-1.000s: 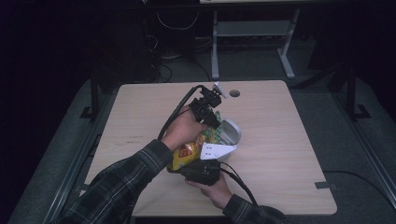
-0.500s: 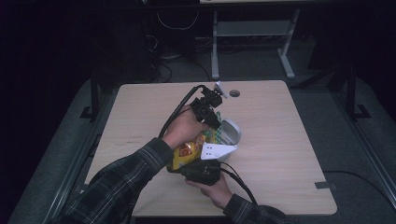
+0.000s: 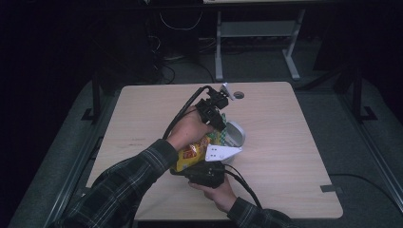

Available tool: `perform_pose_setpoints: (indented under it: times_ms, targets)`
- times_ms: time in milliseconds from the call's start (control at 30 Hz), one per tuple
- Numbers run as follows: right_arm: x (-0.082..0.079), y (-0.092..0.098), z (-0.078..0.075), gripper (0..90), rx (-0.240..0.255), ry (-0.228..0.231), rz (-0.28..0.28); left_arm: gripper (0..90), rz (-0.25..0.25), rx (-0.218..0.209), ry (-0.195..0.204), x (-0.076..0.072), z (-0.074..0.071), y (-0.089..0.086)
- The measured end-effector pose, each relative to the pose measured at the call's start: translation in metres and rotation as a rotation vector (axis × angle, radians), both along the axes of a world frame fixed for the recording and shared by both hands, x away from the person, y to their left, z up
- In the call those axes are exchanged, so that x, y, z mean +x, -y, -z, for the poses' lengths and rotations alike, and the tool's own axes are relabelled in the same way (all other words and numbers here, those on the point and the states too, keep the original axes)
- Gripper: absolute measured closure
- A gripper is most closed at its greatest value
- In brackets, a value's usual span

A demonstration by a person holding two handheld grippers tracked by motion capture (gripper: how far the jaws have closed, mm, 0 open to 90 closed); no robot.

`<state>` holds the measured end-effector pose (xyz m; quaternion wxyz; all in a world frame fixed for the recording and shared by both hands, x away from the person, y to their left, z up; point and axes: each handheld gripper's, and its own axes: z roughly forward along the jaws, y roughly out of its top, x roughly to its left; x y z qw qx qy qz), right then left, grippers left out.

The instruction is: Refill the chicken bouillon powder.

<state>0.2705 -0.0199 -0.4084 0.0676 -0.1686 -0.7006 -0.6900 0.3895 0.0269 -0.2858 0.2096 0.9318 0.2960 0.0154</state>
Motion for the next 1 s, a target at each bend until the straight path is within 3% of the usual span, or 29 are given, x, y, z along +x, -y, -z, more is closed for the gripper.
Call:
perform_pose_setpoints:
  times_ms: [267, 1000]
  targets:
    - [-0.0001, -0.0013, 0.0033, 90.0, 0.009, -0.026, -0.005, 90.0, 0.005, 0.002, 0.006, -0.0018, -0.0007, 0.0007]
    - [-0.001, -0.0003, 0.0017, 90.0, 0.012, -0.008, 0.0, 90.0, 0.003, 0.003, 0.007, -0.002, -0.001, 0.0019]
